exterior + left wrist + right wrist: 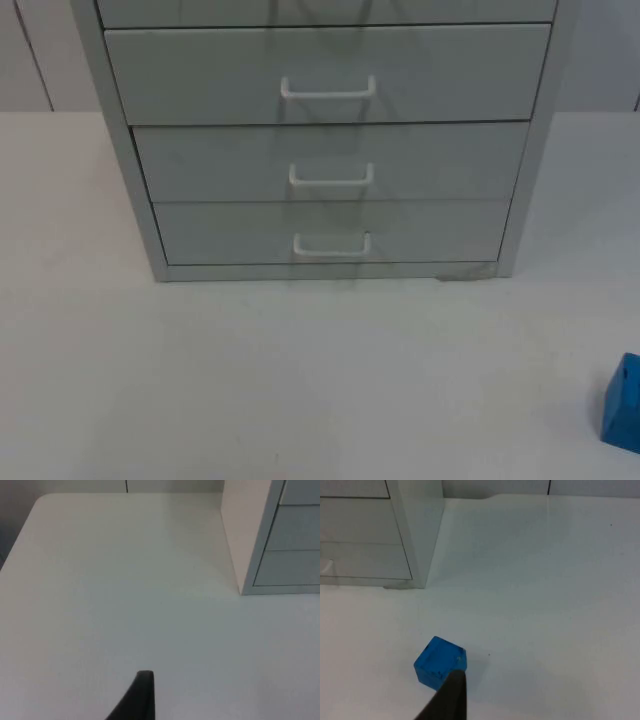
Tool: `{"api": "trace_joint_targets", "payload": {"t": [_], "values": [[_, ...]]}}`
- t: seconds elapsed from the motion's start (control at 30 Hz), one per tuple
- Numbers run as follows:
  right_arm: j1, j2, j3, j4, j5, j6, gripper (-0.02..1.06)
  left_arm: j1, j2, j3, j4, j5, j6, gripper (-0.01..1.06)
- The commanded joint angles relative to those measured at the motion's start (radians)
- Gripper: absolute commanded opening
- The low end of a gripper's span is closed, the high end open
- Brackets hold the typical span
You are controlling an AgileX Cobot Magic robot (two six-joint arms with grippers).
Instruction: Open the drawer with the left hand, place the block into the drawer with the right hand, then close the drawer with the left hand.
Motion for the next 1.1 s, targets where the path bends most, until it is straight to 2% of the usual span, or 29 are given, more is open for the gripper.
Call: {"api": "trace_joint_targets", "payload": {"t": [0.0, 0.1, 0.2, 0.23, 0.37, 0.5, 0.7, 0.83, 1.07], "values": [[-0.001, 0.017, -0.019, 0.003, -0.014, 0.003, 1.05, 0.005, -0.004, 0.000, -0.012, -0.010, -0.004, 1.05], [-0.001, 0.072, -0.039, 0.005, -0.038, 0.003, 1.05, 0.005, 0.026, -0.021, -0.033, -0.024, -0.008, 1.02], [-0.001, 0.200, -0.063, 0.003, -0.117, 0.003, 1.05, 0.005, 0.110, -0.048, -0.051, -0.067, -0.008, 0.97], [-0.001, 0.200, -0.063, 0.003, -0.117, 0.003, 1.05, 0.005, 0.110, -0.048, -0.051, -0.067, -0.008, 0.97], [-0.001, 0.369, -0.080, 0.003, -0.226, 0.003, 1.05, 0.005, 0.254, -0.048, -0.088, -0.136, -0.008, 0.96], [-0.001, 0.495, -0.080, 0.003, -0.272, 0.003, 1.05, 0.005, 0.368, -0.048, -0.105, -0.188, -0.008, 0.96], [-0.001, 0.683, -0.080, 0.003, -0.277, 0.003, 1.05, 0.005, 0.544, -0.048, -0.109, -0.249, -0.003, 0.96], [-0.001, 0.770, -0.080, 0.007, -0.271, 0.003, 1.05, 0.005, 0.636, -0.048, -0.109, -0.242, 0.027, 0.96], [-0.001, 0.799, -0.080, 0.024, -0.268, 0.003, 1.05, 0.005, 0.678, -0.048, -0.111, -0.248, 0.050, 0.96]]}}
